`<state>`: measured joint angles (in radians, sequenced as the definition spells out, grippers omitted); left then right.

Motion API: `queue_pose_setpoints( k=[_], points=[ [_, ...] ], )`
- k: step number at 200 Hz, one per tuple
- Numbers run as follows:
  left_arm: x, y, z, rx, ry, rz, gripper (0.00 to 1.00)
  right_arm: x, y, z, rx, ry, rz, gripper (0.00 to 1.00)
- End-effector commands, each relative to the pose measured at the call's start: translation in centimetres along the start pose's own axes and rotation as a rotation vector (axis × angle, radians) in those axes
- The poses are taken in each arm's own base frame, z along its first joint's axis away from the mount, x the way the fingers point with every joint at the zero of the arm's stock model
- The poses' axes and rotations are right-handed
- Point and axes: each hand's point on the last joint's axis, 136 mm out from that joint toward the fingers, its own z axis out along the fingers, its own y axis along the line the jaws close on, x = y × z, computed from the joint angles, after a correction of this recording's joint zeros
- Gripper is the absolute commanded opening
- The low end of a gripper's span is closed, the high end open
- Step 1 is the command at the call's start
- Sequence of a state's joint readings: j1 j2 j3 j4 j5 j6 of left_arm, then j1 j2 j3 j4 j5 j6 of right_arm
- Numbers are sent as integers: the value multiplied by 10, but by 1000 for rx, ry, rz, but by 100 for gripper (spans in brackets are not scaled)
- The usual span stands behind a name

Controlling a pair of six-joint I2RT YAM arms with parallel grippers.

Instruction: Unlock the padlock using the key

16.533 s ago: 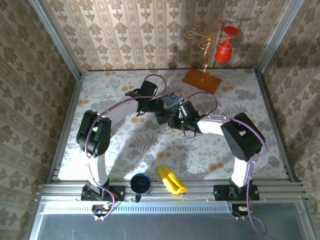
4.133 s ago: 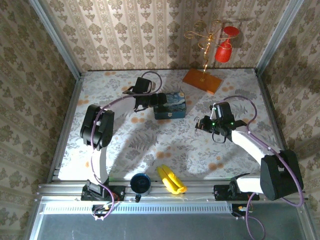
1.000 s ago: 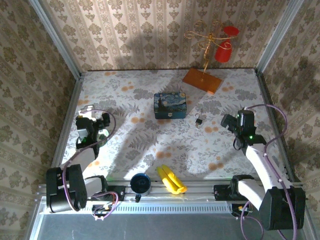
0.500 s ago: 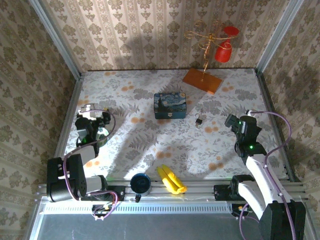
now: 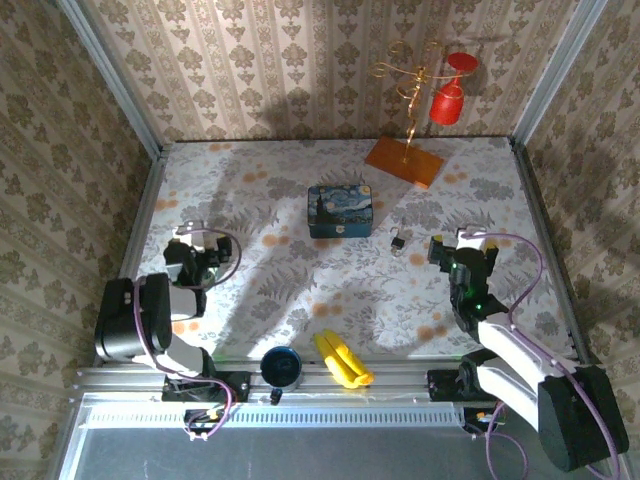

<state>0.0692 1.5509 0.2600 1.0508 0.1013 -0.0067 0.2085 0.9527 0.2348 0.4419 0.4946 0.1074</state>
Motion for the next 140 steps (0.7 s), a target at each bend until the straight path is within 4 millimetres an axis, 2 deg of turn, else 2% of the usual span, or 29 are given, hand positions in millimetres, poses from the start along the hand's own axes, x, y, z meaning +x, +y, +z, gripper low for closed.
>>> queue_pose_setpoints(
  k=[1,45,106,109,125,140],
  points=[
    [-29,-8,3,32,-112,44,100,-33,2,3,17,-141,-13,100],
    [-27,-8,18,23,-27,49,100,-29,15,22,-2,-147,-49,100],
    [-26,-13,18,50,-20,59,100,-25,34,37,-65,-195,-83,100],
    [-26,-13,18,50,-21,58,100,-18,35,39,-67,-182,-95,100],
    [-26,-13,18,53,-20,60,100,-11,39,45,-82,-174,-106,100],
    [-26,-20,19,91,-17,71,100,-10,38,45,-79,-187,-101,100]
  ],
)
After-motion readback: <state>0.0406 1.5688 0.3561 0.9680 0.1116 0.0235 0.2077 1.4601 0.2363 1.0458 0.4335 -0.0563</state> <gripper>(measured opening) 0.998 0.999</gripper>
